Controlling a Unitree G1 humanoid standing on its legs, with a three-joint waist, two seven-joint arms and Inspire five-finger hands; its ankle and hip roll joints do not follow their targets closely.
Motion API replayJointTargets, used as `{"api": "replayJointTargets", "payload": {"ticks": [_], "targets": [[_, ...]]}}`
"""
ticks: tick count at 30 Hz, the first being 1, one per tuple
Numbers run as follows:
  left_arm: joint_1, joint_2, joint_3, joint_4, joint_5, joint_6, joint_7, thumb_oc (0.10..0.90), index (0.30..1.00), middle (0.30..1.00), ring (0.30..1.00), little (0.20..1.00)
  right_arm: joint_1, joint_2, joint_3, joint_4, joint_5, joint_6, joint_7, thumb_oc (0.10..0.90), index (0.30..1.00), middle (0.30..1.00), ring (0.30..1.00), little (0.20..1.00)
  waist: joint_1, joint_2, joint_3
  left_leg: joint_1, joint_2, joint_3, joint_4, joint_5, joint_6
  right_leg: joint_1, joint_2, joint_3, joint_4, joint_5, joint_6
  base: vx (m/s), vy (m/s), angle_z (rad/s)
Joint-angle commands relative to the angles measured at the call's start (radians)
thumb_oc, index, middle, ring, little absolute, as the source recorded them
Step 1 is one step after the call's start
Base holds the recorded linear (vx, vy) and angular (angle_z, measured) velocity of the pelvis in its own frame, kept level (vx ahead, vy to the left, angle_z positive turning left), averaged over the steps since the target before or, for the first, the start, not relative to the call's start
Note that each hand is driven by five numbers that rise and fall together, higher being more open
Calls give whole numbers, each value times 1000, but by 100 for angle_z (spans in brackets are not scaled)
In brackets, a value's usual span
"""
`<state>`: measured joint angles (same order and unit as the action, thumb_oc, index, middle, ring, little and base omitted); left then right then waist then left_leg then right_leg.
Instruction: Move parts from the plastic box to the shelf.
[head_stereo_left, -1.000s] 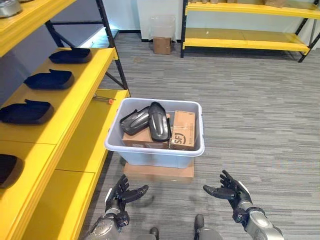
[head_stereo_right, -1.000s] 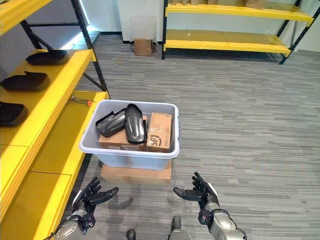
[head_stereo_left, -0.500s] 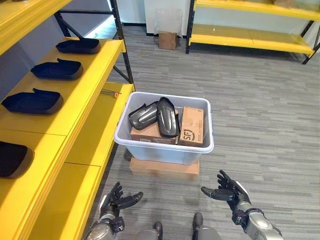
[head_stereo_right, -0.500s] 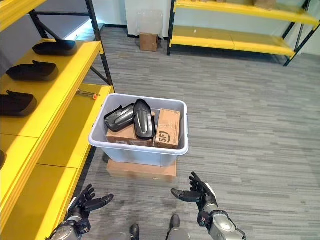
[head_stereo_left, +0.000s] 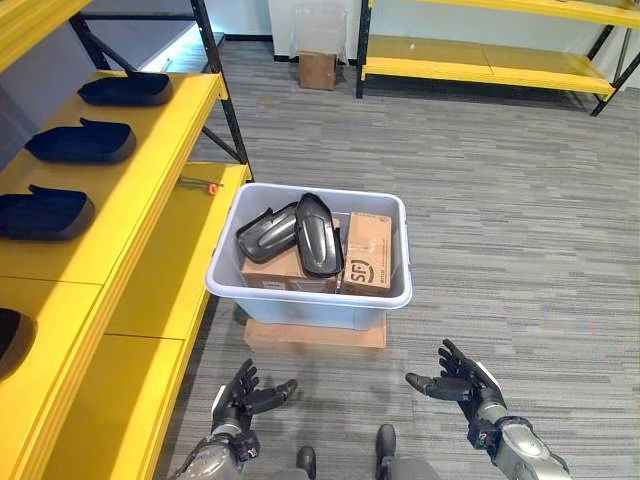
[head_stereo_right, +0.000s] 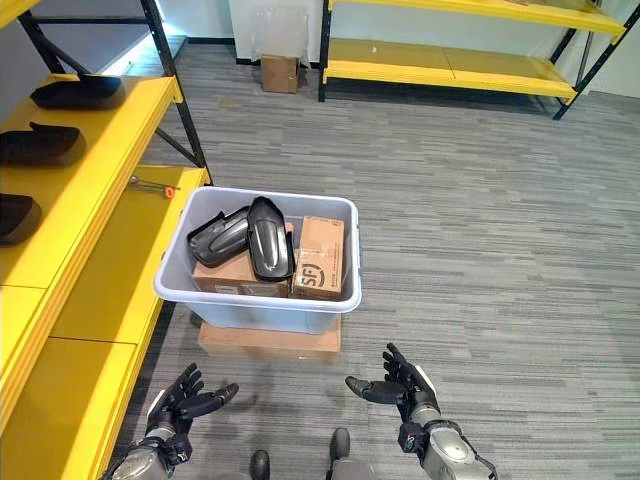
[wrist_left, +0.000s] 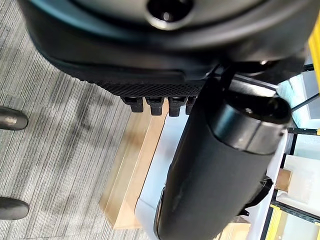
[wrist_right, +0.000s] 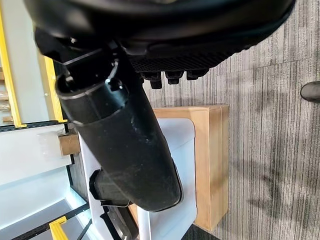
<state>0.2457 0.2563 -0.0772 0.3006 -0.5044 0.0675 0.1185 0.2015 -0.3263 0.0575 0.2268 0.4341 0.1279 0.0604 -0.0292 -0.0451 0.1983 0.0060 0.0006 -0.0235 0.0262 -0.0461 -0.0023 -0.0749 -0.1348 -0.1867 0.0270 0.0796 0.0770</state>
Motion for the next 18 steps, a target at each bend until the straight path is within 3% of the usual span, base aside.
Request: {"api": "replayJointTargets", "payload": {"ticks": [1,5,7,8,9,11,12,14,16,17,18], "targets": [[-22,46,36,-117,12,-54,-8,900,1000,1000,1000,1000,-33,-39,-32,-110,20,-77,13,900,1000,1000,1000,1000,1,-8,-26,41,56,25,59,-103,-24,-30,-43,39,70,-97,82,35,-106,17],[-29,46,38,-118,7,-54,-3,900,1000,1000,1000,1000,-40,-46,-27,-113,14,-79,14,900,1000,1000,1000,1000,-3,1,-28,60,83,24,40,-91,-39,-42,-25,38,113,-133,70,36,-119,4],[-38,37,41,-117,-7,-60,-2,900,1000,1000,1000,1000,-28,-58,-38,-111,11,-86,16,900,1000,1000,1000,1000,-9,5,-31,50,119,17,112,-56,-75,-33,11,41,130,-174,38,88,-274,2],[-38,36,41,-117,-7,-60,-2,900,1000,1000,1000,1000,-28,-58,-38,-111,11,-86,16,900,1000,1000,1000,1000,-10,6,-31,48,120,16,116,-58,-76,-32,12,40,129,-174,37,56,-199,7],[-39,31,40,-116,-11,-61,-6,900,1000,1000,1000,1000,-22,-64,-41,-108,13,-87,16,900,1000,1000,1000,1000,-9,3,-27,7,124,8,203,-21,-88,-14,21,38,119,-180,24,-8,-162,5],[-51,24,30,-114,-29,-65,-7,900,1000,1000,1000,1000,-15,-80,-53,-108,32,-96,14,900,1000,1000,1000,1000,8,-16,22,-140,107,-31,501,89,-101,26,31,29,107,-191,-20,-63,-330,33],[-51,18,28,-118,-37,-64,-10,900,1000,1000,1000,1000,-13,-95,-56,-108,33,-96,10,900,1000,1000,1000,1000,22,-37,54,-209,89,-54,600,120,-87,41,36,15,110,-210,-40,-37,-302,79],[-49,16,27,-122,-37,-63,-11,900,1000,1000,1000,1000,-13,-97,-59,-105,34,-95,7,900,1000,1000,1000,1000,25,-38,58,-236,100,-53,593,119,-82,45,38,13,114,-220,-41,45,-111,33],[-38,12,34,-129,-41,-58,-3,900,1000,1000,1000,1000,-6,-91,-69,-101,42,-91,-2,900,1000,1000,1000,1000,30,-41,59,-277,193,-48,479,156,-86,60,36,18,123,-245,-38,154,1,-10],[-34,15,35,-131,-40,-57,1,900,1000,1000,1000,1000,-6,-86,-69,-99,48,-94,-6,900,1000,1000,1000,1000,32,-34,53,-258,242,-54,349,184,-97,66,41,21,127,-262,-28,336,167,-11],[-33,16,36,-126,-32,-56,5,900,1000,1000,1000,1000,-6,-83,-64,-90,49,-95,-12,900,1000,1000,1000,1000,36,-5,43,-238,324,-69,91,252,-119,71,55,44,152,-291,-13,382,218,-20]]}}
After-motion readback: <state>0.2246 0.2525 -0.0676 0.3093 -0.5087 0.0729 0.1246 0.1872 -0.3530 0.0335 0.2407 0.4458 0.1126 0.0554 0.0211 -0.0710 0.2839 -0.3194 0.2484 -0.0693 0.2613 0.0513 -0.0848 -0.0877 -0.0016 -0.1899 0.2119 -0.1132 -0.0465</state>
